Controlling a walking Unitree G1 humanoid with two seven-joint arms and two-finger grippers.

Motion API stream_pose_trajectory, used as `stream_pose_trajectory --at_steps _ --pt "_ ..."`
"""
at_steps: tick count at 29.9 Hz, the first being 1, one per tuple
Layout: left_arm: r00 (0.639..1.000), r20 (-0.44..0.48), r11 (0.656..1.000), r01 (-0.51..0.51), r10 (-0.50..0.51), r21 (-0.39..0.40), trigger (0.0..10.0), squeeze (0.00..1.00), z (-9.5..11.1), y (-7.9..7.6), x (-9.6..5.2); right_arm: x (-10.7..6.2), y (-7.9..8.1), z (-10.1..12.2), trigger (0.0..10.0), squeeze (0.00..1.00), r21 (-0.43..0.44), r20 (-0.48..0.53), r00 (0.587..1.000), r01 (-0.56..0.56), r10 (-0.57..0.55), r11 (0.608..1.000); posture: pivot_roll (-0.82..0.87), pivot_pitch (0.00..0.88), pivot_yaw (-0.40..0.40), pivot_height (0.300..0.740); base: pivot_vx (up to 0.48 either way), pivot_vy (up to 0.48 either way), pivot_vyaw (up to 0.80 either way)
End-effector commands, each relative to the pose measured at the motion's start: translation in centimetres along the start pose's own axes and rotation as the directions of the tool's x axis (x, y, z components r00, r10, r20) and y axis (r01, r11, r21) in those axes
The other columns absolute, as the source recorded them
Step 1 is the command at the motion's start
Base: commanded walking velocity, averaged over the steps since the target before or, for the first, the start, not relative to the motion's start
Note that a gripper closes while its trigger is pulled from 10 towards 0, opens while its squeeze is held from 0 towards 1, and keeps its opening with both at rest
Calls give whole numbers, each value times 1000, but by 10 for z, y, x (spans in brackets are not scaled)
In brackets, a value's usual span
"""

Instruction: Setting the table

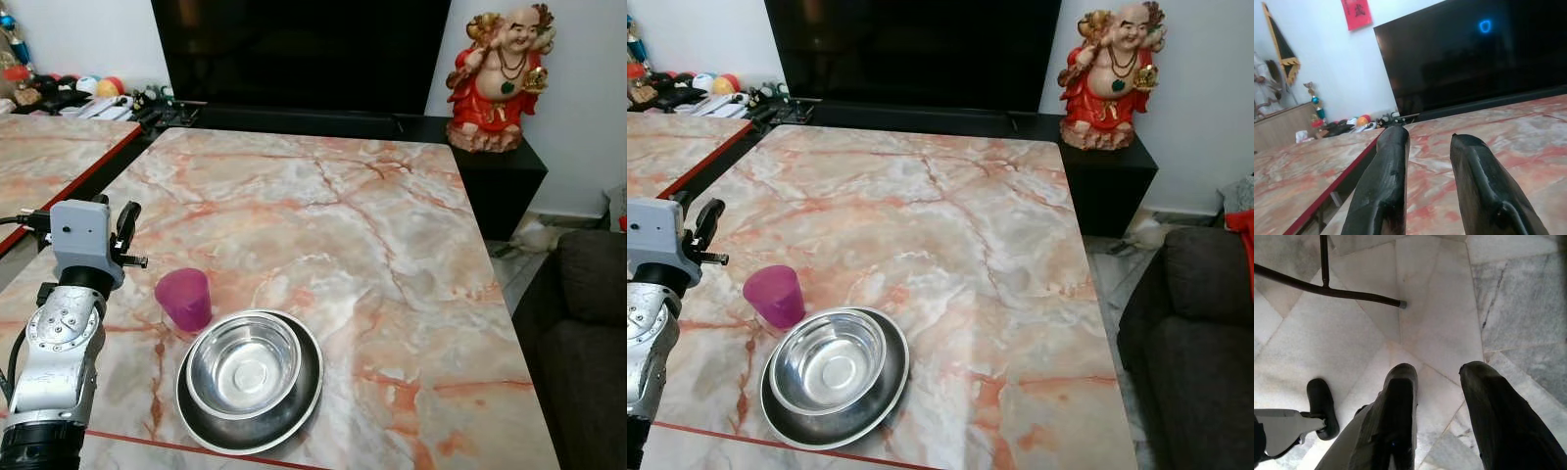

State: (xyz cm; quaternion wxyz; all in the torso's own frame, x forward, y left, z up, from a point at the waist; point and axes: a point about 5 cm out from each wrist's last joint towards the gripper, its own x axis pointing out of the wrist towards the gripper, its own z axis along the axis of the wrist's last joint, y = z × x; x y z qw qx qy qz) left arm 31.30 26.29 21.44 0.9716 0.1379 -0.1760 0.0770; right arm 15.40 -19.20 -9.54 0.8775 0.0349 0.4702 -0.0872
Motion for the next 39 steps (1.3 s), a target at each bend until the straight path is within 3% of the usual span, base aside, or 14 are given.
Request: stream_pose_trajectory --at_steps 1,9,17,39 --pt "1000 -4 1000 -18 18 0 10000 0 -2 2 -1 -1 0 -4 10000 0 -12 -8 1000 -2 2 1000 -4 0 7 740 0 0 0" --pt "998 -11 998 65 -65 4 10000 0 -5 -1 -7 -1 -1 -5 10000 0 -37 -7 1000 -8 8 999 0 0 9 740 0 0 0" --pt "996 -11 996 83 -83 5 10000 0 -6 -4 -5 -2 -2 -8 10000 0 -15 -22 1000 10 -10 1000 2 0 12 740 0 64 0" --pt "999 8 999 44 -45 14 10000 0 2 2 -2 -1 -1 -3 10000 0 -10 -11 1000 -8 8 1000 38 29 9 740 0 476 0"
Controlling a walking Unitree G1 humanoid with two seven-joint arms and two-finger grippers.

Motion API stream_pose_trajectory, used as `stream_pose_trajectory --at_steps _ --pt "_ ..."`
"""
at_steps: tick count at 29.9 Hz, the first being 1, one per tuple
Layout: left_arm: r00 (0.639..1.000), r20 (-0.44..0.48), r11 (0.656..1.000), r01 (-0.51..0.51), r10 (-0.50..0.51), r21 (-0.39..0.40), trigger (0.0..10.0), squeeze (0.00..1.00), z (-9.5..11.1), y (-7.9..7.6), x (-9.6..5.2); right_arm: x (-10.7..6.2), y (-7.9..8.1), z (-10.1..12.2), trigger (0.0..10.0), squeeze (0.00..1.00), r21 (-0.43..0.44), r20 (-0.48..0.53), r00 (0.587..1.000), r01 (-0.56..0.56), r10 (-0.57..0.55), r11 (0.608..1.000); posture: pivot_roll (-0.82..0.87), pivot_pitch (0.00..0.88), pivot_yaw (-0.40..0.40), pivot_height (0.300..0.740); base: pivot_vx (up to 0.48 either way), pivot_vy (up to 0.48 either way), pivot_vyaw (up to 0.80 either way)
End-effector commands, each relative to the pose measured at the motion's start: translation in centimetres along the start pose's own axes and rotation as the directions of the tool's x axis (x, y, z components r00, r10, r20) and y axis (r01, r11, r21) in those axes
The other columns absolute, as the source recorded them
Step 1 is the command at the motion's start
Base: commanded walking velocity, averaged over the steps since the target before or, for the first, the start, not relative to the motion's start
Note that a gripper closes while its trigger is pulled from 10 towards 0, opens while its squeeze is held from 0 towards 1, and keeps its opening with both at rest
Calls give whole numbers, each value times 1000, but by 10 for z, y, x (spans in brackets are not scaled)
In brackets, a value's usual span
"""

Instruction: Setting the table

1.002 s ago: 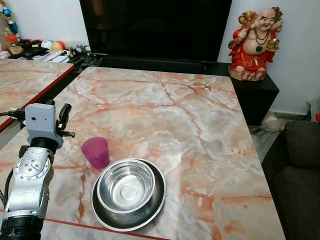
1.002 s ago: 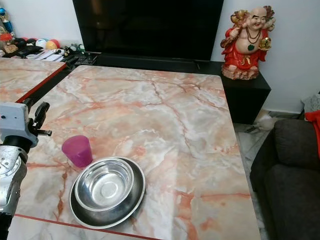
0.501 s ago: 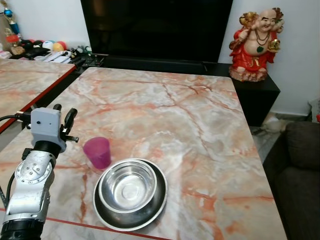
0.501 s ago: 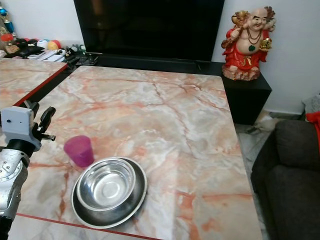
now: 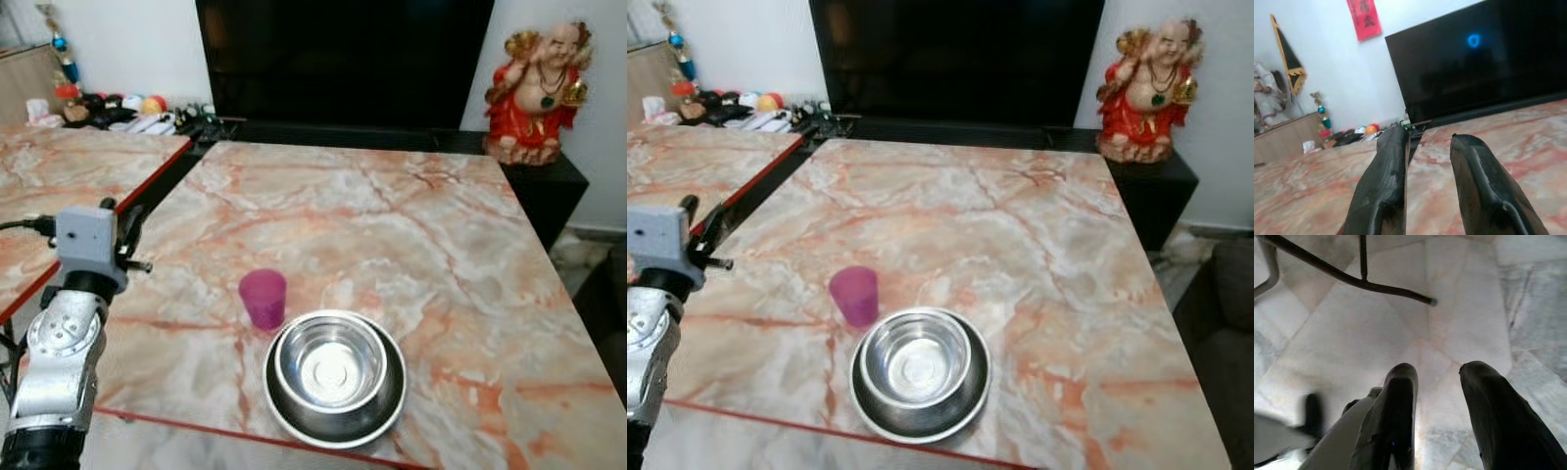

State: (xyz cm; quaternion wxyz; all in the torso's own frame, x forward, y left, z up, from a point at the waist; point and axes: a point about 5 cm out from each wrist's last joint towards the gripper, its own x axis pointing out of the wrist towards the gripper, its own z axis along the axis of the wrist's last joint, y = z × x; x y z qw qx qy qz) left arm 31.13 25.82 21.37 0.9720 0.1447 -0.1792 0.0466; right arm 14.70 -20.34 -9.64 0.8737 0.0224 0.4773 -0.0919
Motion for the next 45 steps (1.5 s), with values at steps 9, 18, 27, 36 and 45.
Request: stream_pose_trajectory --at_steps 9,18,27,36,45 --pt "1000 -2 1000 -24 24 6 10000 0 2 5 1 1 10 2 10000 0 7 3 1000 -26 26 1000 40 37 6 740 0 480 0" --pt "999 -5 999 -47 47 8 10000 0 2 10 -1 1 10 3 10000 0 -2 4 1000 -28 28 1000 45 48 3 740 0 480 0" --pt "998 -7 998 -55 55 8 10000 0 3 11 -1 1 10 3 10000 0 -10 4 1000 -28 28 1000 44 51 4 740 0 480 0" --pt "998 -4 998 -65 65 9 10000 0 3 13 -1 1 10 5 10000 0 -35 16 1000 -25 25 999 43 53 3 740 0 480 153" --pt "997 -4 997 -75 75 9 10000 0 3 15 0 1 10 5 10000 0 -32 15 999 -28 29 999 45 52 3 740 0 480 711"
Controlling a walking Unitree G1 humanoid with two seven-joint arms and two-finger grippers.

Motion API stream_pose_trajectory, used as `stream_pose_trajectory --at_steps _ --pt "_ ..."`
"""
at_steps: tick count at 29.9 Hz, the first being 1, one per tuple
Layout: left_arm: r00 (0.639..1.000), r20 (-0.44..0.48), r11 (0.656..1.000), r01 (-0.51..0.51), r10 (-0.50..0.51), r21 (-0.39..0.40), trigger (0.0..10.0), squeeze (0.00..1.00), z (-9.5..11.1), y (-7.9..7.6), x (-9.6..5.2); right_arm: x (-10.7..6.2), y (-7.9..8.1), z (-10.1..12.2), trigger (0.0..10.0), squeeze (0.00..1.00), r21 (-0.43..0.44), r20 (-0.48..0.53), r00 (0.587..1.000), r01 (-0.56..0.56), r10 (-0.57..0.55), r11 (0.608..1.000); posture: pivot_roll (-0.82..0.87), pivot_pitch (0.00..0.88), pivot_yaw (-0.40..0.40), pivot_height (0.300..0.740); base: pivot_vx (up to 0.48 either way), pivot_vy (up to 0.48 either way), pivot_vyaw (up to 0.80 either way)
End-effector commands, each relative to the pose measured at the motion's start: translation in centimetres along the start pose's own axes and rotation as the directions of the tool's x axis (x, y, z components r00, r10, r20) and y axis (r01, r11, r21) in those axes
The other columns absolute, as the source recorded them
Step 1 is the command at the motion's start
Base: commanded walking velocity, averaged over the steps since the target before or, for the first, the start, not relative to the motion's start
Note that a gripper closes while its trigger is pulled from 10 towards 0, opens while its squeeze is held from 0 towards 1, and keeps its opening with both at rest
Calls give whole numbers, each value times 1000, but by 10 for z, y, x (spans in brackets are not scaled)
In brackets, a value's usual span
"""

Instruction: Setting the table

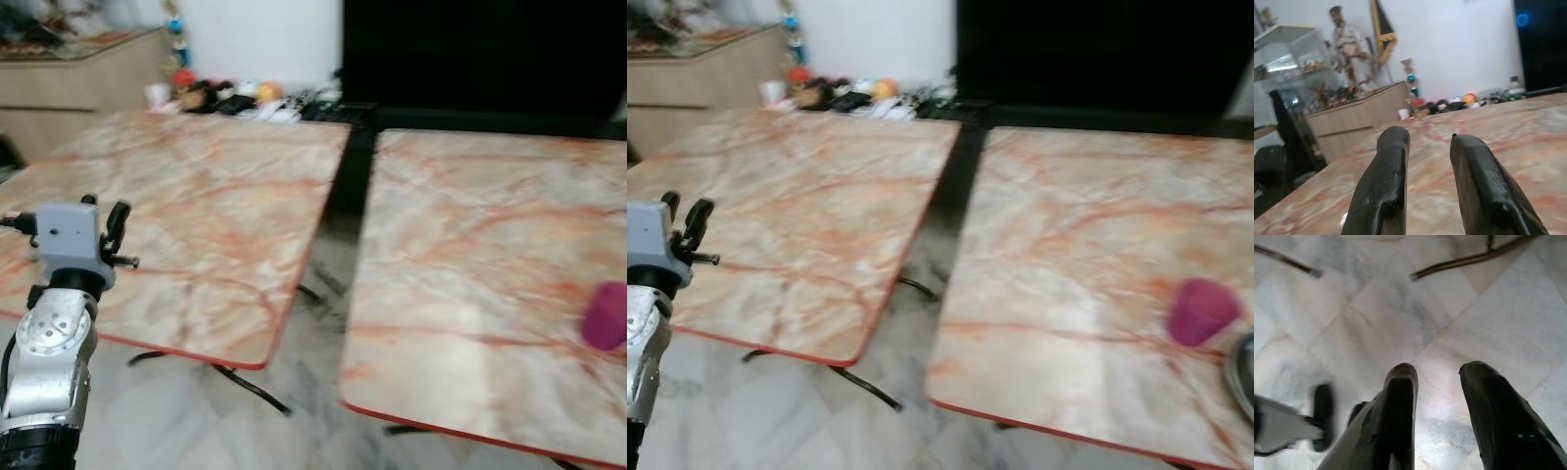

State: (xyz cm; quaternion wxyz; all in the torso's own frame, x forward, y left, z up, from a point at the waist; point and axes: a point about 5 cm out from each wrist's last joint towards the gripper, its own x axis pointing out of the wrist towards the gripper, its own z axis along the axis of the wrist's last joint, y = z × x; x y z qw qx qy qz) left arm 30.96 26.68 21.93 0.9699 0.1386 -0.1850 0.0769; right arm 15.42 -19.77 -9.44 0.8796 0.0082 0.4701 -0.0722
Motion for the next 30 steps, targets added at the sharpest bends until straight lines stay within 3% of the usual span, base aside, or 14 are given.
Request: stream_pose_trajectory --at_steps 1,19,30 --pt "1000 -6 1000 -12 12 10 10000 0 0 5 -1 0 3 -1 10000 0 11 -5 1000 -6 6 1000 45 52 3 740 0 480 0" --pt "1000 -5 1000 -12 12 11 10000 0 0 5 0 0 4 -1 10000 0 11 -5 1000 -9 9 1000 46 55 4 740 0 480 0" --pt "1000 -2 1000 -15 15 14 10000 0 1 6 1 0 4 -1 10000 0 1 -2 1000 -10 10 1000 49 54 3 740 0 480 749"
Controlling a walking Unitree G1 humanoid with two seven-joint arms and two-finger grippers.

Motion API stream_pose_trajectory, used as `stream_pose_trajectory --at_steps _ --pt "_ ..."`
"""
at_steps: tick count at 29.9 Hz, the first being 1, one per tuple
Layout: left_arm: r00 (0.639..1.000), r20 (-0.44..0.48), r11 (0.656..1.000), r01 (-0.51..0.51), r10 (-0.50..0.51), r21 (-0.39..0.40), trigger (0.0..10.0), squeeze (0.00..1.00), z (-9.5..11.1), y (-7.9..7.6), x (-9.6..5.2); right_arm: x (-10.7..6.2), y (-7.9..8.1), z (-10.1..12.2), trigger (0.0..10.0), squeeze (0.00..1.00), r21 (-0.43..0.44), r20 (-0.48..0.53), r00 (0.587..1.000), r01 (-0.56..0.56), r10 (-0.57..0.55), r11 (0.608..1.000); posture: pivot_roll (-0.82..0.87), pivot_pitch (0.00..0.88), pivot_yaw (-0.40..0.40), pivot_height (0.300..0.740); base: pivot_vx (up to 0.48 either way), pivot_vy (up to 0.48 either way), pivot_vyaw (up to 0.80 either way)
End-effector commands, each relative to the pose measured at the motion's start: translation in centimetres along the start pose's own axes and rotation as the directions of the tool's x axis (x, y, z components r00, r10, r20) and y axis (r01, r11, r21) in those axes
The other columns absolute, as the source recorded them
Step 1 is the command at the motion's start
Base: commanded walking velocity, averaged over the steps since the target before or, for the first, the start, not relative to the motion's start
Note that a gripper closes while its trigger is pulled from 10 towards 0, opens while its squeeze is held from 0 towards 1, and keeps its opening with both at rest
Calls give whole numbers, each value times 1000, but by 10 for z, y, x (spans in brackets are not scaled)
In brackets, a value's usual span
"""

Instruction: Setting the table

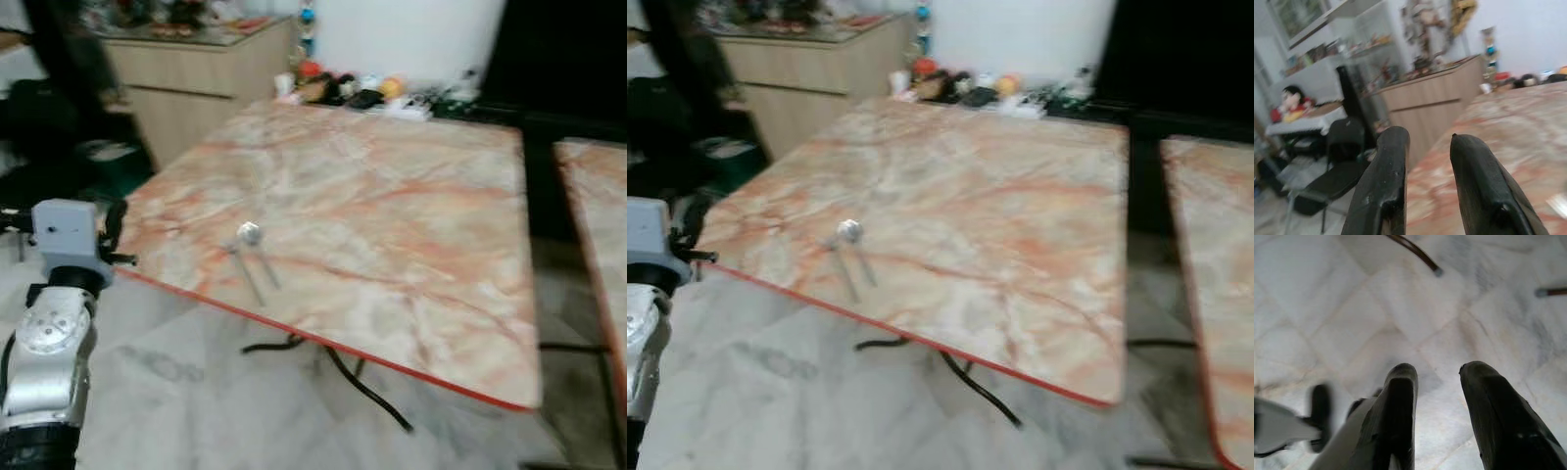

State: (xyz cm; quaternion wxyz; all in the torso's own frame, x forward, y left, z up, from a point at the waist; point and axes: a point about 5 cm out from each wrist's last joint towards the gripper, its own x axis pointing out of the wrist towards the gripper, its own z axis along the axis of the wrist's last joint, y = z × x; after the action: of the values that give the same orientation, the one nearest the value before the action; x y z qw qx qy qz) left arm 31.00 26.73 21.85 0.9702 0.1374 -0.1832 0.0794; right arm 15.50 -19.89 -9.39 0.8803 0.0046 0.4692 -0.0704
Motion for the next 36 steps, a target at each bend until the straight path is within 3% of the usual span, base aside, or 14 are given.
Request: stream_pose_trajectory --at_steps 1,18,21,26,30,31,33,34,36 --pt "1000 3 1000 -11 11 15 10000 0 2 5 1 0 5 -2 10000 0 9 -4 1000 -10 10 1000 48 55 3 740 0 480 694" --pt "999 -35 1000 -5 5 -3 10000 0 -5 5 -1 0 5 -2 10000 0 33 -6 1000 -8 8 999 52 58 5 740 0 456 0" --pt "981 -187 996 33 -49 -87 10000 0 -41 2 -17 0 5 -2 10000 0 32 -6 1000 -8 8 999 55 56 6 740 0 0 0" --pt "955 -288 988 32 -74 -148 10000 0 -68 -1 -34 0 5 -2 10000 0 34 -5 1000 -7 8 999 55 56 6 740 0 0 0" --pt "871 -459 980 102 -172 -172 10000 0 -108 -12 -64 0 5 -2 10000 0 33 -5 1000 -7 7 999 55 50 11 740 0 0 0" --pt "871 -459 980 102 -172 -172 10000 0 -108 -12 -64 0 5 -2 10000 0 33 -5 1000 -7 7 999 55 50 11 740 0 0 0" --pt "804 -545 967 144 -237 -209 10000 0 -129 -22 -84 0 6 -2 10000 0 32 -5 1000 -9 9 999 56 45 14 740 0 0 0" --pt "804 -545 967 144 -237 -209 10000 0 -129 -22 -84 0 6 -2 10000 0 32 -5 1000 -9 9 999 56 45 14 740 0 0 0" --pt "738 -613 958 187 -282 -216 10000 0 -147 -33 -103 0 6 -2 10000 0 36 -3 1000 -8 8 999 54 44 14 740 0 -208 0"
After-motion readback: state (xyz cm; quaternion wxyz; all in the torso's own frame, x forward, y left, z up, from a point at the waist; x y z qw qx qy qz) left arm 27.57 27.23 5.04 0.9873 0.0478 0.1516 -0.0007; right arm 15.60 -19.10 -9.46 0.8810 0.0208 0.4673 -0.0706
